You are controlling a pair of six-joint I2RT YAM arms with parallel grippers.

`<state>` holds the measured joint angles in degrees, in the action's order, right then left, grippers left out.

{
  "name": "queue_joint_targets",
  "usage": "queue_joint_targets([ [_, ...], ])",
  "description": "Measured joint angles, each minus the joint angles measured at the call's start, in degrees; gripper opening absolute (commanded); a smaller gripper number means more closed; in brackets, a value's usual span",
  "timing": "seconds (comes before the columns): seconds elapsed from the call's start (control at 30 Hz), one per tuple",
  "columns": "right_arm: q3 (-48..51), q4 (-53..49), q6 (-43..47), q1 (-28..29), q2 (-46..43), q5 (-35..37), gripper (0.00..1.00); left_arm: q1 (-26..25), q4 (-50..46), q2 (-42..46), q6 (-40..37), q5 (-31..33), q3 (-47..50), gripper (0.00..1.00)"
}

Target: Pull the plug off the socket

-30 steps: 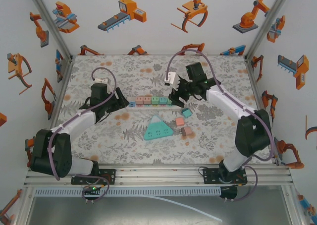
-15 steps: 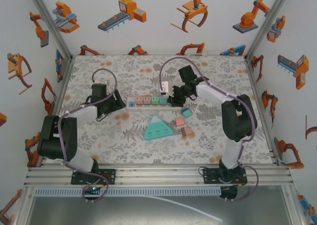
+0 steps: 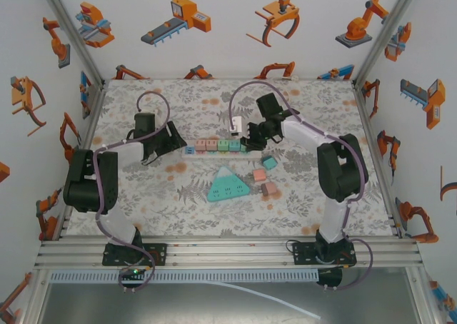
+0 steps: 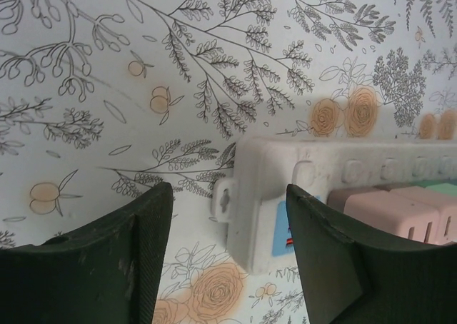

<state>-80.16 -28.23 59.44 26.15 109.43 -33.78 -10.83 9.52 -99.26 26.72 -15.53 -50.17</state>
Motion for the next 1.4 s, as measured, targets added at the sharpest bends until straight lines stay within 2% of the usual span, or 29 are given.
queue_joint_targets([
  [0.17, -2.86, -2.58, -0.04, 0.0, 1.75, -0.52, 0.23, -0.09, 0.37, -2.1, -0.04, -2.51, -1.57, 0.55],
  [0.43, -7.87, -7.13, -1.05, -0.04, 4.04, -0.94, 0.21, -0.96, 0.96, -0.39, -0.31, -2.91, 1.01, 0.55],
  [0.77, -12.83, -11.39, -2.89, -0.2, 5.18, -1.25, 0.2, -2.36, -0.26, -0.13, -0.37, -0.52, 0.39, 0.6],
  [1.4, -13.99, -13.97, -3.08, -0.52, 6.19, -1.84, 0.19, -3.96, -1.66, -0.13, -0.46, 3.08, -0.46, 0.6],
])
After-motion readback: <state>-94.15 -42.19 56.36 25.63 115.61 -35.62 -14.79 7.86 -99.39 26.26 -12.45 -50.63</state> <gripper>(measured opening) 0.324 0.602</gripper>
